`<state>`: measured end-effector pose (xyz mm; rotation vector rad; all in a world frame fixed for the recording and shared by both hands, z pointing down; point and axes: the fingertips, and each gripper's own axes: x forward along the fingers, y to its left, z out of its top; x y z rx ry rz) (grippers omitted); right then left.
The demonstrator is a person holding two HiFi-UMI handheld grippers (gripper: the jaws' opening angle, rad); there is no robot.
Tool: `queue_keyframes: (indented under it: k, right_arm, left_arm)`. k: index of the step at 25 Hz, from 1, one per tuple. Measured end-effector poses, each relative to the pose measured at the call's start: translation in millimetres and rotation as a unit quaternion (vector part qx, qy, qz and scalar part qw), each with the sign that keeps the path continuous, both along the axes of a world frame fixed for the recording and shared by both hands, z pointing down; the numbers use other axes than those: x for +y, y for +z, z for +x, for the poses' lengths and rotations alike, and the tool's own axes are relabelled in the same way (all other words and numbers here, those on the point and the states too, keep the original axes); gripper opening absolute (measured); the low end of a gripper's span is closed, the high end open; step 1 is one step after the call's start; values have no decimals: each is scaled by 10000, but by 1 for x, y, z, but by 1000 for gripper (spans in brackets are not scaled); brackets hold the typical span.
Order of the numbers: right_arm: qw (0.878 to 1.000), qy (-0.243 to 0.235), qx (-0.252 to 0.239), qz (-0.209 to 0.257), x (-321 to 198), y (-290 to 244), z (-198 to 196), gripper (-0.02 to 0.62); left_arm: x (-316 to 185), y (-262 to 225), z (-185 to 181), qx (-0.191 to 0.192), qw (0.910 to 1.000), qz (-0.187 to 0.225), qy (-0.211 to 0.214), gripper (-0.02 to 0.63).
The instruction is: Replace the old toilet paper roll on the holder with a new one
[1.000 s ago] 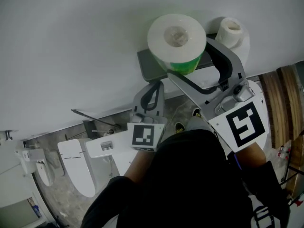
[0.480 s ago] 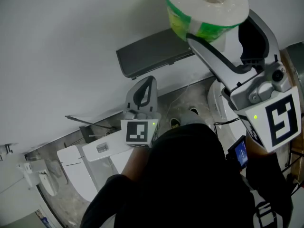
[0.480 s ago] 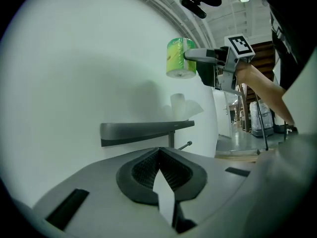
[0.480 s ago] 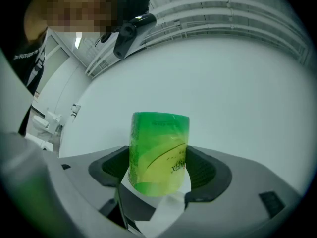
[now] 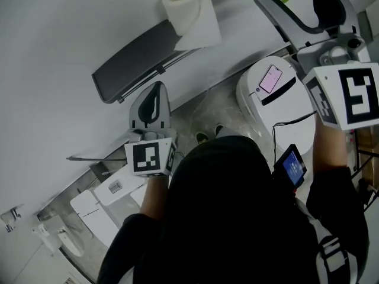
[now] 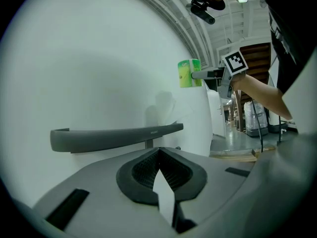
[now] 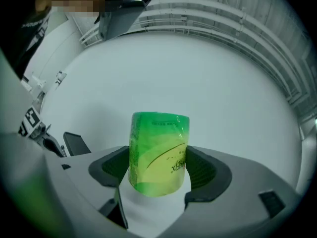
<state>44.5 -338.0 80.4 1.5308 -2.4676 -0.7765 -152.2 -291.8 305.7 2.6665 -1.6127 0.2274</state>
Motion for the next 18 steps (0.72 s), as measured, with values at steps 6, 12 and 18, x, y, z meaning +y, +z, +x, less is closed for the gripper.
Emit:
queue_keyframes:
  k: [6,12,18]
  right_arm:
    - [9972,441,559,-219,-21,39,44,357]
    - [9890,607,1272,-460,-29,89,65,357]
    - [9814,624,1629,-798,-31,134,76,357]
  left_arm:
    - [-7,2,25,-97,9999,-121,44,14]
    - [-7,4,46,-161,9997,-147,79,14]
    - [-7,7,61,-153,9997,-168,3,14]
